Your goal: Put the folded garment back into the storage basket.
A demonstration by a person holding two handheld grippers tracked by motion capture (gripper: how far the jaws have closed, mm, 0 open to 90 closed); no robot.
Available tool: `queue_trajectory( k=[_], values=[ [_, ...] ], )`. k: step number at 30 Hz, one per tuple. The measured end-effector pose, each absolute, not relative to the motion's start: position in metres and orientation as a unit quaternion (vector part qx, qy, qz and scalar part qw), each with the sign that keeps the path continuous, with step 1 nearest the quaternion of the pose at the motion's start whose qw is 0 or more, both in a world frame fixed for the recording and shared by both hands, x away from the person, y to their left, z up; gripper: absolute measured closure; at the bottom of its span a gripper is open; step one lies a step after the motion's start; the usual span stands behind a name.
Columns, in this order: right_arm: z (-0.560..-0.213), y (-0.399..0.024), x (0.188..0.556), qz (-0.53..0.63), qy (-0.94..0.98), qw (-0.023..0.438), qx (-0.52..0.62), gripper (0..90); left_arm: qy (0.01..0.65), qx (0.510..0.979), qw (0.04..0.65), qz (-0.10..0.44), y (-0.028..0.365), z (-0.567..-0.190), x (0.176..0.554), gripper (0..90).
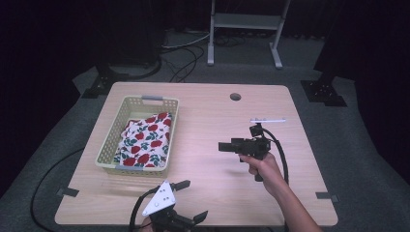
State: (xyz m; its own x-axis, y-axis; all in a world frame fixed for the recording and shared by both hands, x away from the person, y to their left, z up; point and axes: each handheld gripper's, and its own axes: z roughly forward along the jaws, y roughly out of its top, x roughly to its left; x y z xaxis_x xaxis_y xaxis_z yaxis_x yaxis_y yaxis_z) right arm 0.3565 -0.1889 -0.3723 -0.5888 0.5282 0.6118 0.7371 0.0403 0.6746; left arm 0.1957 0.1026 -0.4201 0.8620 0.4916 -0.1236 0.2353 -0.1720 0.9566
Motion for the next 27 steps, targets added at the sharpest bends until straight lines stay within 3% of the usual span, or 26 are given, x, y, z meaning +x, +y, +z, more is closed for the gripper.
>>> queue_trajectory(
  k=[27],
  values=[
    [-0.382,-0.214,0.329,-0.527,-0.723,0.063,-0.442,3.3,0.24,0.761,0.594,0.106,0.103,-0.421,0.198,0.0]
  ],
)
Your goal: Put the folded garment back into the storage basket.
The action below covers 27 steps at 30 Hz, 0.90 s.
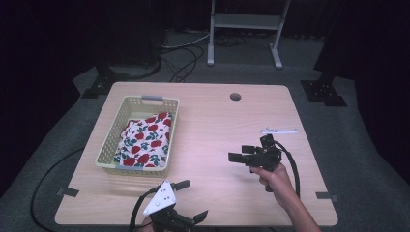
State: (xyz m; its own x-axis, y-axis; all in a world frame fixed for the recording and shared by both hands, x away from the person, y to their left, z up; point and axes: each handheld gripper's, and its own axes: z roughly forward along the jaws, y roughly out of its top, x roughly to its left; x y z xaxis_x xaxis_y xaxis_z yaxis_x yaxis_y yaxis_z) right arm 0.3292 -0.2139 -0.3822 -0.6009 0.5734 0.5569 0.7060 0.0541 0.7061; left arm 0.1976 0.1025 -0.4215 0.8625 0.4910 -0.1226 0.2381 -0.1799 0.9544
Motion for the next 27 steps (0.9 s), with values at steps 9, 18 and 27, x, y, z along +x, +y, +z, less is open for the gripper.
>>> queue_trajectory(
  k=[9,18,27],
  values=[
    [-0.383,-0.223,0.327,-0.524,-0.722,0.054,-0.448,3.2,0.243,0.76,0.594,0.108,0.104,-0.421,0.198,0.0],
    [-0.386,-0.234,0.325,-0.527,-0.715,0.048,-0.456,3.3,0.243,0.76,0.593,0.108,0.104,-0.421,0.199,0.0],
    [-0.399,-0.245,0.319,-0.53,-0.703,0.056,-0.472,4.2,0.244,0.76,0.592,0.11,0.104,-0.422,0.198,0.0]
  ],
)
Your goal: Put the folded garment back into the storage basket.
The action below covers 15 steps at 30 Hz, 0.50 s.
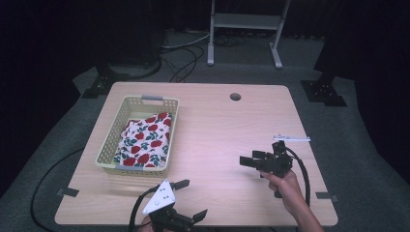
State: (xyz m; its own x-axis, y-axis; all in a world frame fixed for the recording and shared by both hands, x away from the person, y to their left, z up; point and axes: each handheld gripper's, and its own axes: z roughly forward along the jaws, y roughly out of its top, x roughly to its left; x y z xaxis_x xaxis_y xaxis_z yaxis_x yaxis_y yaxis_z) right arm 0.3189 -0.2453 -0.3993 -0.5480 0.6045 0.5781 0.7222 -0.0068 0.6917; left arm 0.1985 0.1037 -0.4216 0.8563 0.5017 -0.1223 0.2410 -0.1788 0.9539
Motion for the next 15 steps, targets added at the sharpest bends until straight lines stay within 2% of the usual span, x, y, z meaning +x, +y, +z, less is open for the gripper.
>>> queue_trajectory(
  k=[15],
  values=[
    [-0.411,-0.258,0.308,-0.526,-0.696,0.058,-0.485,4.2,0.247,0.759,0.592,0.109,0.104,-0.422,0.2,0.0]
  ],
)
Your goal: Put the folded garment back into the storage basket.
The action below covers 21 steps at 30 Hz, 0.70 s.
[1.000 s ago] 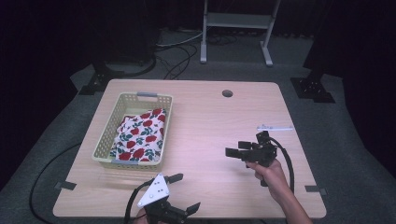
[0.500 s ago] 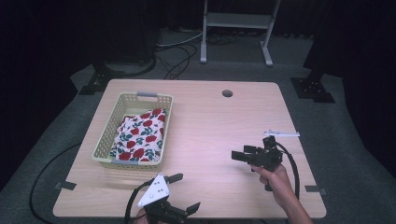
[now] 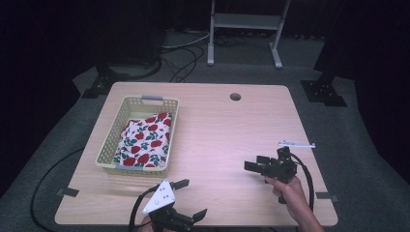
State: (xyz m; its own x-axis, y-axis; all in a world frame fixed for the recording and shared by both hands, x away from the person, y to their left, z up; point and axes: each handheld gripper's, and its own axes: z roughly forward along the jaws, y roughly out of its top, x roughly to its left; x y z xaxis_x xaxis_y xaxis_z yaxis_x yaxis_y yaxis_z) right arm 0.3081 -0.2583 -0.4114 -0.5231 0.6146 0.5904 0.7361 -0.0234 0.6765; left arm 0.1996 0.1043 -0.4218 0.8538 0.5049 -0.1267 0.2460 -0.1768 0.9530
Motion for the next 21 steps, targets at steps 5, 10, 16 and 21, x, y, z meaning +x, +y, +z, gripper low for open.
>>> queue_trajectory(
  k=[5,10,16,21],
  values=[
    [-0.412,-0.261,0.304,-0.524,-0.7,0.052,-0.482,4.3,0.248,0.759,0.592,0.109,0.104,-0.422,0.2,0.0],
    [-0.416,-0.266,0.3,-0.529,-0.694,0.053,-0.485,4.3,0.248,0.76,0.59,0.111,0.105,-0.422,0.2,0.0],
    [-0.419,-0.27,0.294,-0.531,-0.694,0.052,-0.483,4.3,0.249,0.76,0.589,0.114,0.105,-0.422,0.2,0.0],
    [-0.42,-0.274,0.289,-0.536,-0.691,0.049,-0.482,3.8,0.249,0.759,0.59,0.116,0.104,-0.422,0.199,0.0]
  ],
)
